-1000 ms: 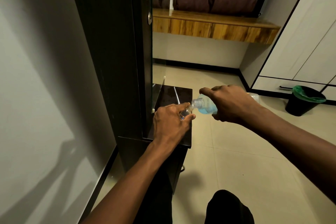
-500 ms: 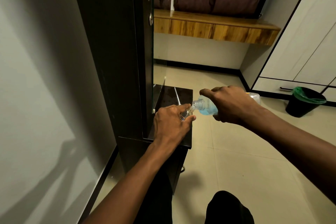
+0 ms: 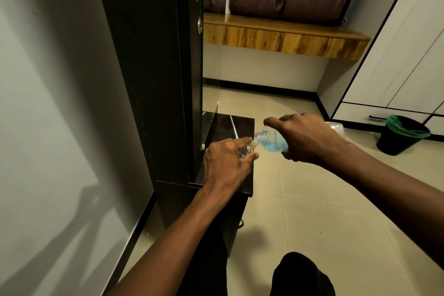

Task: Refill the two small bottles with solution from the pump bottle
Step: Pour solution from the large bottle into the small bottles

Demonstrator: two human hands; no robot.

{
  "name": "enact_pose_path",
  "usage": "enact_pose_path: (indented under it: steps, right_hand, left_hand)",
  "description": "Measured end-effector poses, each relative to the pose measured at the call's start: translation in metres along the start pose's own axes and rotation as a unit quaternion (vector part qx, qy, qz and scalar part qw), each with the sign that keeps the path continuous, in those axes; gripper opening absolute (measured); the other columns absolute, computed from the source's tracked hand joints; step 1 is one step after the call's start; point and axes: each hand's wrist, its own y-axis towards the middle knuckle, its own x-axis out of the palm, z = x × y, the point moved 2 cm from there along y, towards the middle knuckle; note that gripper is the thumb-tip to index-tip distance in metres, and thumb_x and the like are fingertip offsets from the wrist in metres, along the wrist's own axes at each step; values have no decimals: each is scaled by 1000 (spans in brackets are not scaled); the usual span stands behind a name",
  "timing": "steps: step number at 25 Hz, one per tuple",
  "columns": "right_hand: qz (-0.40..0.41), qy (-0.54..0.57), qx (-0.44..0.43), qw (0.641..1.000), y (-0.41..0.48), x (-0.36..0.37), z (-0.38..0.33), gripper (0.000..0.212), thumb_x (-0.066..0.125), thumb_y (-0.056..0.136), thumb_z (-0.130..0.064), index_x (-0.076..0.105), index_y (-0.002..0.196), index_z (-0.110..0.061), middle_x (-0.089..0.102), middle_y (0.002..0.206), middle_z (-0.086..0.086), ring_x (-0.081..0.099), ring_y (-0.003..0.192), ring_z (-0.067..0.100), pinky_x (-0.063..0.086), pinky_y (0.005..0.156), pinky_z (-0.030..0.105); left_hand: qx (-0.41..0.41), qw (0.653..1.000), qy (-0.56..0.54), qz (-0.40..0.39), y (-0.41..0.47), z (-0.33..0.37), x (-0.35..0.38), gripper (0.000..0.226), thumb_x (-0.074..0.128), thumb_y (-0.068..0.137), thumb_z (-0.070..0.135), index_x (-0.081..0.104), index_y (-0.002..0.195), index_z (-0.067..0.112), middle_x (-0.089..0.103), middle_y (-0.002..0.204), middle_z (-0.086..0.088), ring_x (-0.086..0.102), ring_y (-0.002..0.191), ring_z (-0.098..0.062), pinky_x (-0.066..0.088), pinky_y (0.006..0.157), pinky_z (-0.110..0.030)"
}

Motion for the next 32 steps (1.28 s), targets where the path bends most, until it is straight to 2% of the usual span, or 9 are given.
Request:
enact_pose_path:
  steps: [23,27,32]
  right_hand:
    - [-5,1,3,1000,-1,-9,-3,87,81,76,-25,35,150,-26,72,119,7,72,93,31,61,73,42]
    - [-3,2,1,1000,0,-9,-2,87,81,78,-25,34,151,-25,71,120,8,71,93,31,61,75,42]
    - [-2,2,-2,1000,1,-7,-2,86,81,76,-25,36,149,-26,72,118,7,72,91,31,61,74,42]
  left_hand:
    - [1,1000,-9,9,0,5,-5,49,86,80,39,74,123,20,79,106,-1,74,88,-10,62,82,-28]
    - [2,1000,-7,10,1,4,-5,50,86,79,39,74,124,19,79,109,-1,74,89,-10,61,81,-23]
    - [-2,1000,-9,12,1,5,-7,49,86,79,39,74,123,20,79,109,-1,74,89,-10,62,81,-26]
